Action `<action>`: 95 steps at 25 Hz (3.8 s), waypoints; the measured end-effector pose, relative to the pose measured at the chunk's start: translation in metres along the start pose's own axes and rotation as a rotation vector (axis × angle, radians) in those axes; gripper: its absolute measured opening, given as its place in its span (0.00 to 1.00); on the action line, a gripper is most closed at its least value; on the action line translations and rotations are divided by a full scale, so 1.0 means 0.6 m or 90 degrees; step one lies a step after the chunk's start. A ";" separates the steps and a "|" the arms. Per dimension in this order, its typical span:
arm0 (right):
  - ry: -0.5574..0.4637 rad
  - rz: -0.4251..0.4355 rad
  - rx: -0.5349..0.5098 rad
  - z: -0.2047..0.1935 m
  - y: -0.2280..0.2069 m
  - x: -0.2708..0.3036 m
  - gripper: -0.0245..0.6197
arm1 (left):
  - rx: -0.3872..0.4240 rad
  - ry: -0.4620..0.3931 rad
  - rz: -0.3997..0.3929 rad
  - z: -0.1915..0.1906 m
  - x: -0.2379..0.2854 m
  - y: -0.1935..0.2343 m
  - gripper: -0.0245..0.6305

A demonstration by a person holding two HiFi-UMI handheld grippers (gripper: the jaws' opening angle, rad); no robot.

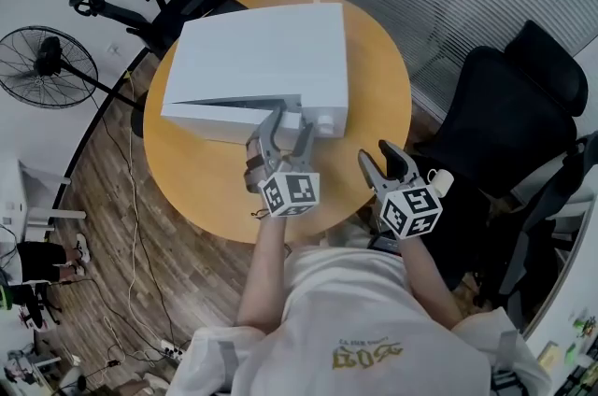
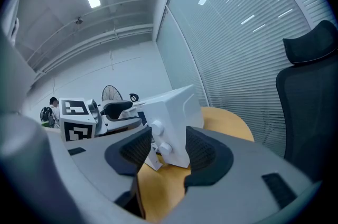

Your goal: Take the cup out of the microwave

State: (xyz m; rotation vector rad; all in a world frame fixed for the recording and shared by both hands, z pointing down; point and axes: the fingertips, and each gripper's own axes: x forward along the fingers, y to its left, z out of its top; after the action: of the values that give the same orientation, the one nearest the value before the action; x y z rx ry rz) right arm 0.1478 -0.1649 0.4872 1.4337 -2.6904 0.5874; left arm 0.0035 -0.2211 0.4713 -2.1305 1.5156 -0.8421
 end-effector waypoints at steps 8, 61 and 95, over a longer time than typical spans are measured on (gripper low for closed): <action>-0.003 0.002 -0.004 -0.006 0.015 -0.024 0.34 | 0.004 0.000 0.010 -0.004 -0.028 -0.006 0.51; 0.055 0.112 -0.037 -0.064 0.157 -0.036 0.31 | 0.017 0.023 0.091 -0.058 -0.193 -0.013 0.51; 0.085 0.159 -0.044 -0.093 0.207 -0.011 0.31 | -0.221 0.007 0.187 -0.123 -0.274 0.027 0.63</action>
State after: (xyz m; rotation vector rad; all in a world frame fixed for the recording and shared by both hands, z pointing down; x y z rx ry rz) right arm 0.0434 -0.0781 0.4987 1.0119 -2.7701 0.5726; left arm -0.0962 -0.0701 0.4757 -2.0521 2.0407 -0.5179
